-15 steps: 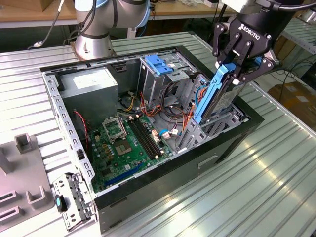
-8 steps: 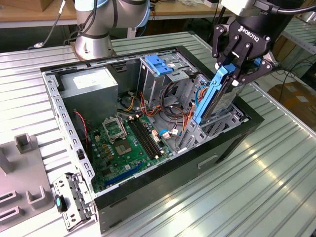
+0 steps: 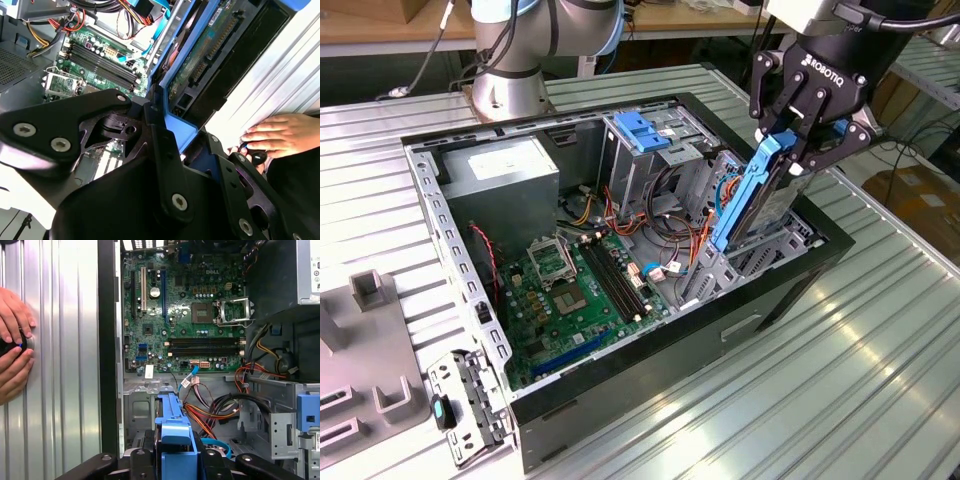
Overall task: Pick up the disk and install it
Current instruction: 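Insert the disk into the insertion slot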
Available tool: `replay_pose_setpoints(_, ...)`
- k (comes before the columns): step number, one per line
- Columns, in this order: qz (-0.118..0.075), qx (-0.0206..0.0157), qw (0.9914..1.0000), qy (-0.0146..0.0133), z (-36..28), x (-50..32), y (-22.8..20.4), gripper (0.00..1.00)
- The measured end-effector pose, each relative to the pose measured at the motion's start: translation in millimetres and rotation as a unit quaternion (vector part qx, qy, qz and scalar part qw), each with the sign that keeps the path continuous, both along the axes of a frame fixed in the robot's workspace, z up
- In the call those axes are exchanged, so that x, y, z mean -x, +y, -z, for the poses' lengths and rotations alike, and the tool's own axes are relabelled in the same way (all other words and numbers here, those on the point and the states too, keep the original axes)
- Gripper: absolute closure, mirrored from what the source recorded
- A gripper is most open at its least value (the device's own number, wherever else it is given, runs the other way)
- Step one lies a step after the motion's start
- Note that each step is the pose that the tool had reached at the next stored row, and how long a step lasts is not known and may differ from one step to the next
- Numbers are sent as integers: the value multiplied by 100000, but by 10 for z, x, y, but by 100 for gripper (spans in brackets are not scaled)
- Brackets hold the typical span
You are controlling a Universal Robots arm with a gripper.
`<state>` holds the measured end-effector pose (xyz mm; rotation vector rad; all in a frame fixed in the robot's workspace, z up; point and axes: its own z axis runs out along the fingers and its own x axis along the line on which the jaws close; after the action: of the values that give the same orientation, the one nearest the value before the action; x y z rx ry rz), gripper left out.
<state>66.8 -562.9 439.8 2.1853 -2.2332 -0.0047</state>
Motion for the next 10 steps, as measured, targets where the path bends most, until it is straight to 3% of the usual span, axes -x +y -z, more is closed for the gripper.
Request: replay_pose_setpoints(10,-5,1,100000,-7,19,0,0,63)
